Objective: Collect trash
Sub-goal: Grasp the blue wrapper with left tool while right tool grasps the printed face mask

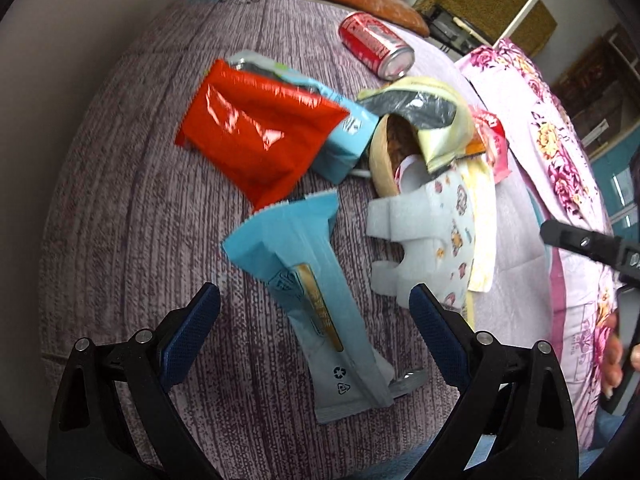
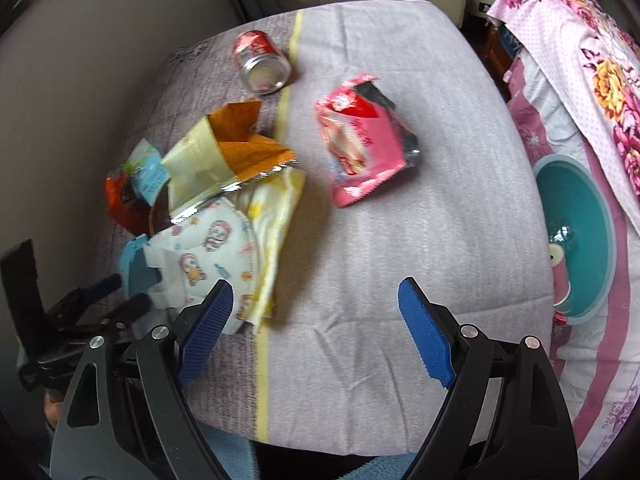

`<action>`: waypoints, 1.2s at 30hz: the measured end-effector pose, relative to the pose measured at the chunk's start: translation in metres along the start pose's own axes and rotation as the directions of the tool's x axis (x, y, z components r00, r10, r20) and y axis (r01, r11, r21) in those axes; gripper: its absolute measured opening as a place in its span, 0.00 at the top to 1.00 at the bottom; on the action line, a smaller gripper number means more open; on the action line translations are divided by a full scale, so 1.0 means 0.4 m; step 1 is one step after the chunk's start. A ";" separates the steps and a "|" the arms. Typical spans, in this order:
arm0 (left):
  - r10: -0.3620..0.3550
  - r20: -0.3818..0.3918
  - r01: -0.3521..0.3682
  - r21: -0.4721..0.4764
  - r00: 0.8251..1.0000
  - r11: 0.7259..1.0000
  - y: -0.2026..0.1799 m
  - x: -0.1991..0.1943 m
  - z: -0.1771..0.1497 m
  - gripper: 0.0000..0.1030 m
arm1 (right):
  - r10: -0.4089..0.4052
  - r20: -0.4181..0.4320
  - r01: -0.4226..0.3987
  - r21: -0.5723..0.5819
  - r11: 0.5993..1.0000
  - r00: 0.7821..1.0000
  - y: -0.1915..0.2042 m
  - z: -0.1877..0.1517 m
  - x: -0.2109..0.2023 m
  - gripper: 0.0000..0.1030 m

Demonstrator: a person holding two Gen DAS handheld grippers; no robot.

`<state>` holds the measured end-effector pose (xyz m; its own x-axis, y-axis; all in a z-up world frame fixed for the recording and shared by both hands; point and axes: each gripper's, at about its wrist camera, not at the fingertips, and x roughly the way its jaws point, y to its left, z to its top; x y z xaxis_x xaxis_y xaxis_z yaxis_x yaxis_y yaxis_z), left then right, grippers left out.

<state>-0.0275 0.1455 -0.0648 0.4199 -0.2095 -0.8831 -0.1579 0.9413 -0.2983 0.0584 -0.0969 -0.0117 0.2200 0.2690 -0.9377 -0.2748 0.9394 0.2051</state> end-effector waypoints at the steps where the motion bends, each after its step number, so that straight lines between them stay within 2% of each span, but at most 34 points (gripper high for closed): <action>1: -0.004 0.001 0.004 0.003 1.000 1.000 0.002 0.003 -0.006 0.09 | 0.009 0.001 -0.009 -0.012 1.000 1.000 0.020 0.003 0.001 0.22; 4: -0.011 0.006 0.011 0.014 1.000 1.000 0.005 0.008 -0.020 0.35 | 0.024 -0.004 -0.024 -0.047 0.999 1.000 0.063 0.004 0.011 0.22; 5: 0.001 0.021 -0.001 0.022 1.000 1.000 0.009 0.002 -0.024 0.55 | 0.032 -0.010 -0.033 -0.060 0.998 0.999 0.081 0.004 0.020 0.22; 6: -0.009 0.020 0.008 0.025 1.000 1.000 0.014 0.000 -0.028 0.70 | 0.036 -0.012 -0.036 -0.070 0.997 0.999 0.091 0.006 0.025 0.22; 8: -0.045 0.011 0.045 0.011 0.999 0.999 0.037 -0.004 -0.031 0.73 | 0.044 -0.016 -0.045 -0.103 0.994 0.999 0.126 0.004 0.047 0.22; 12: -0.052 0.019 0.052 0.004 0.998 0.999 0.070 -0.017 -0.035 0.72 | 0.047 -0.045 -0.053 -0.142 0.988 0.998 0.174 -0.004 0.096 0.22; 18: -0.085 0.023 0.086 -0.009 0.996 0.996 0.094 -0.026 -0.043 0.72 | 0.004 -0.085 -0.020 -0.182 0.983 0.996 0.211 -0.017 0.177 0.22; 19: -0.083 0.024 0.083 -0.006 0.996 0.996 0.102 -0.033 -0.050 0.72 | -0.005 -0.079 -0.010 -0.190 0.982 0.997 0.213 -0.021 0.181 0.25; 21: -0.081 0.024 0.081 -0.006 0.996 0.997 0.098 -0.032 -0.048 0.72 | -0.010 -0.066 -0.003 -0.200 0.980 0.998 0.214 -0.027 0.176 0.46; 23: -0.080 0.024 0.080 -0.007 0.997 0.997 0.094 -0.030 -0.045 0.72 | -0.003 -0.060 -0.009 -0.201 0.979 0.998 0.212 -0.029 0.168 0.54; 24: -0.078 0.024 0.078 -0.008 0.997 0.997 0.094 -0.029 -0.043 0.72 | 0.000 -0.055 -0.011 -0.204 0.979 0.998 0.210 -0.029 0.163 0.65; 26: -0.069 0.024 0.069 -0.009 0.997 0.998 0.084 -0.024 -0.036 0.71 | 0.016 -0.057 -0.027 -0.200 0.979 0.998 0.205 -0.032 0.152 0.71; 28: -0.056 0.025 0.056 -0.009 0.998 0.998 0.076 -0.022 -0.034 0.71 | 0.029 -0.056 -0.040 -0.197 0.980 0.998 0.201 -0.040 0.137 0.71; 30: -0.046 0.026 0.046 -0.014 0.999 0.999 0.067 -0.016 -0.030 0.71 | 0.040 -0.051 -0.050 -0.199 0.979 0.998 0.194 -0.044 0.119 0.80; 32: -0.037 0.024 0.038 -0.025 0.999 0.999 0.063 -0.017 -0.029 0.72 | 0.056 -0.046 -0.064 -0.195 0.979 0.997 0.186 -0.050 0.102 0.82; 36: 0.000 0.026 0.001 -0.039 1.000 0.999 0.059 -0.022 -0.027 0.83 | 0.117 -0.039 -0.122 -0.152 0.981 0.992 0.157 -0.065 0.065 0.89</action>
<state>-0.0448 0.1668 -0.0680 0.4426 -0.2028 -0.8735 -0.1922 0.9300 -0.3132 0.0226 -0.0365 -0.0305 0.1492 0.3686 -0.9175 -0.4388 0.8562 0.2726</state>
